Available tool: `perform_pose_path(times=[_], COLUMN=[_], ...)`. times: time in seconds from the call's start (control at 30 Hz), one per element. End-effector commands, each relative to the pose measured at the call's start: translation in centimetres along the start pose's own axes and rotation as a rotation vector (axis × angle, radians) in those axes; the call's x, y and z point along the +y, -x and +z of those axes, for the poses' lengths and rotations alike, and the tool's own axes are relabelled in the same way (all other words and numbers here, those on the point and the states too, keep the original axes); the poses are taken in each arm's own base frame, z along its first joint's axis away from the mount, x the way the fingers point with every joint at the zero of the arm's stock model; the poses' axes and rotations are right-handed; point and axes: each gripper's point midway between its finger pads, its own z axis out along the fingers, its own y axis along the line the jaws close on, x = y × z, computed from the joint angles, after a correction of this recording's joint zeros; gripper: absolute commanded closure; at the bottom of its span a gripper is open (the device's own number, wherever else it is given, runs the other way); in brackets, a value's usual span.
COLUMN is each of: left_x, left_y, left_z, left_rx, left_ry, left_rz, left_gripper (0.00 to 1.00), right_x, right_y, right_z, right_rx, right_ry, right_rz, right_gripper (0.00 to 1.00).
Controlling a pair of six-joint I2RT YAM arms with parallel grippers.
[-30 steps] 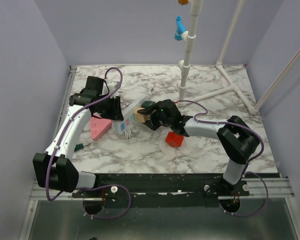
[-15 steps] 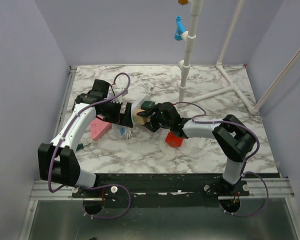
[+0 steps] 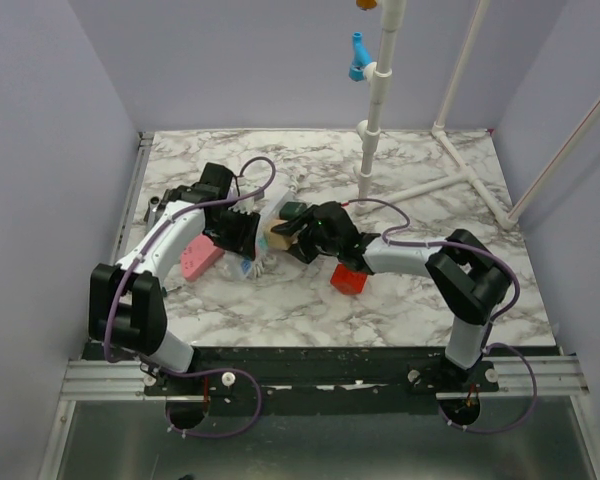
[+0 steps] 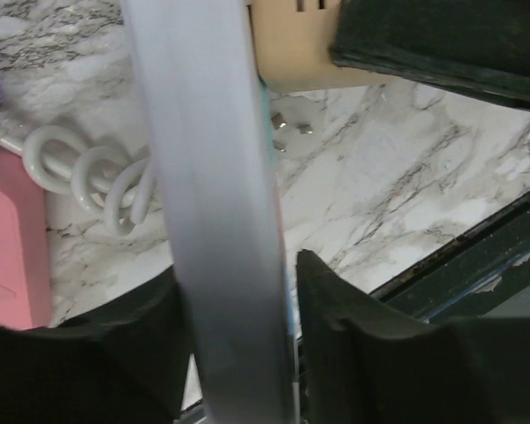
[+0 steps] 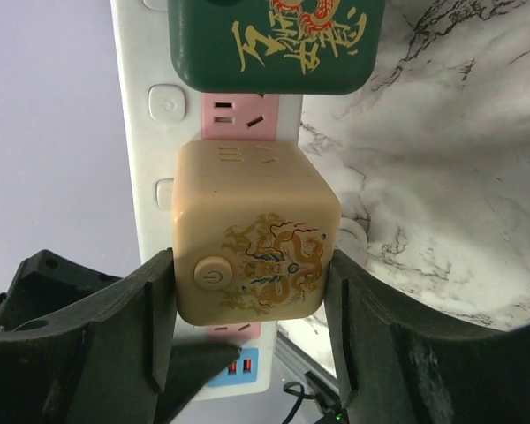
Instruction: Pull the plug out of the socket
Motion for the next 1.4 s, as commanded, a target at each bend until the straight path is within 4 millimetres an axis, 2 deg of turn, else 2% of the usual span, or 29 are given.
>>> perform_pose_path(times=[0.0,0.03,0.1,0.2,0.23,0.27,0.3,0.37,0.5,0.53,0.57,0.7,0.8,0.87,0.97,1.03,1.37], left_x=[0.1,0.2,0.1,0.2,0.2,0.2,0.2,0.2,0.1,0.1,0.1,0.2,0.3,0.3,-0.4,-0.9,-4.2], left_y=[0.7,0.7,0.5,0.5,0.5,0.6,0.6,0.6,0.6,0.7,0.7,0.7,0.6,0.7,1.1,1.6,4.4], left_z=[0.7,0.8,0.9,1.0,1.0,1.1,1.2,1.4,1.9,2.0,2.1,2.2,2.0,1.7,1.1,0.5,-3.7], left_rx=[-0.005,-0.001,0.010,0.017,0.019,0.021,0.024,0.032,0.045,0.047,0.048,0.051,0.043,0.037,0.020,-0.001,-0.081], left_ry=[-0.010,-0.010,-0.015,-0.015,-0.014,-0.013,-0.008,-0.003,-0.011,-0.012,-0.013,-0.013,0.002,0.006,-0.014,-0.028,-0.108], left_rz=[0.031,0.029,0.024,0.021,0.020,0.018,0.019,0.022,0.016,0.014,0.013,0.016,0.027,0.028,0.020,0.013,-0.017], left_gripper=[0.62,0.68,0.72,0.69,0.65,0.57,0.42,0.30,0.24,0.25,0.31,0.66,0.99,1.00,1.00,1.00,1.00], right_x=[6.4,6.7,7.2,7.3,7.2,7.1,7.0,7.1,7.8,8.0,8.0,7.5,6.9,6.6,6.3,6.4,8.6], right_y=[-2.4,-2.6,-2.8,-3.2,-3.4,-3.5,-3.6,-3.8,-4.2,-4.2,-4.3,-4.1,-4.0,-4.0,-4.1,-4.0,-2.5], right_z=[-1.0,-1.0,-1.0,-0.7,-0.7,-0.6,-0.5,-0.5,-0.7,-0.7,-0.7,-0.9,-1.0,-0.8,-0.3,-0.2,0.2], right_rx=[0.055,0.062,0.069,0.083,0.088,0.093,0.097,0.103,0.115,0.115,0.115,0.103,0.095,0.099,0.104,0.099,0.003], right_ry=[0.162,0.171,0.180,0.180,0.179,0.180,0.181,0.185,0.203,0.206,0.207,0.196,0.185,0.181,0.173,0.171,0.177], right_rz=[-0.068,-0.074,-0.084,-0.091,-0.090,-0.088,-0.087,-0.087,-0.101,-0.105,-0.109,-0.114,-0.113,-0.110,-0.107,-0.110,-0.194], right_gripper=[0.82,0.82,0.82,0.82,0.82,0.82,0.82,0.82,0.82,0.82,0.82,0.82,0.82,0.76,0.50,0.40,0.21])
